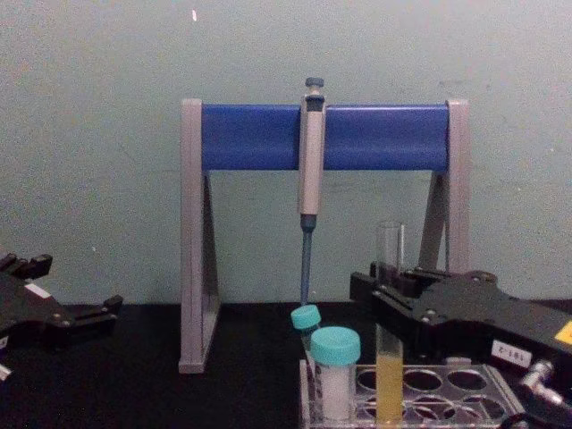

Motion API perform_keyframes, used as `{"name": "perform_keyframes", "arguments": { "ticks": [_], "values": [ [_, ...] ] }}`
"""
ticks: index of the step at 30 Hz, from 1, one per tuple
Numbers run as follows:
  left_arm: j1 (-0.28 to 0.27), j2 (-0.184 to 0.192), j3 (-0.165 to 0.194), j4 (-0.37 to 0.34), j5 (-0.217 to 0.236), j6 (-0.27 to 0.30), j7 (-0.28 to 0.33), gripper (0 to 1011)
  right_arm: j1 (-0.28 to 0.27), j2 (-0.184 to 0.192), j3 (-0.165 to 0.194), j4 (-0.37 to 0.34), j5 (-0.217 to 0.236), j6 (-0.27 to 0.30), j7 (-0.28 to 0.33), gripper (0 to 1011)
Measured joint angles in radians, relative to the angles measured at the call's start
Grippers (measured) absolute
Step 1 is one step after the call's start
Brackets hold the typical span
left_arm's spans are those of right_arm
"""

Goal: Pick up the test tube from the test tube rack, shake it, then place it back into the test tube rack.

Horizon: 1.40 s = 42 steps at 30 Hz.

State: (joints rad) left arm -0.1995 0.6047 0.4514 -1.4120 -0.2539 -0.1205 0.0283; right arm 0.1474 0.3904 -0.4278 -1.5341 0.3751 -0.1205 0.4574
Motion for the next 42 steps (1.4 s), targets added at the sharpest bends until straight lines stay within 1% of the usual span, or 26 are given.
{"name": "perform_keyframes", "arguments": {
  "ticks": [7, 13, 17, 20, 23, 26, 33, 42],
  "values": [
    [0.000, 0.000, 0.000, 0.000, 0.000, 0.000, 0.000, 1001, -0.012, -0.004, 0.016, -0.022, -0.001, -0.010, 0.001, 235],
    [0.000, 0.000, 0.000, 0.000, 0.000, 0.000, 0.000, 1001, -0.020, -0.003, 0.033, -0.062, 0.020, -0.001, 0.007, 235],
    [0.000, 0.000, 0.000, 0.000, 0.000, 0.000, 0.000, 1001, -0.017, -0.002, 0.043, -0.083, 0.026, 0.004, 0.006, 235],
    [0.000, 0.000, 0.000, 0.000, 0.000, 0.000, 0.000, 1001, 0.001, -0.004, 0.050, -0.087, 0.025, 0.003, 0.000, 235],
    [0.000, 0.000, 0.000, 0.000, 0.000, 0.000, 0.000, 1001, 0.016, -0.009, 0.053, -0.080, 0.023, 0.002, -0.003, 235],
    [0.000, 0.000, 0.000, 0.000, 0.000, 0.000, 0.000, 1001, 0.043, -0.019, 0.056, -0.056, 0.015, 0.000, -0.011, 235],
    [0.000, 0.000, 0.000, 0.000, 0.000, 0.000, 0.000, 1001, 0.086, -0.036, 0.060, -0.011, -0.005, 0.001, -0.025, 235],
    [0.000, 0.000, 0.000, 0.000, 0.000, 0.000, 0.000, 1001, 0.101, -0.046, 0.070, 0.019, -0.016, 0.009, -0.037, 235]
  ]
}}
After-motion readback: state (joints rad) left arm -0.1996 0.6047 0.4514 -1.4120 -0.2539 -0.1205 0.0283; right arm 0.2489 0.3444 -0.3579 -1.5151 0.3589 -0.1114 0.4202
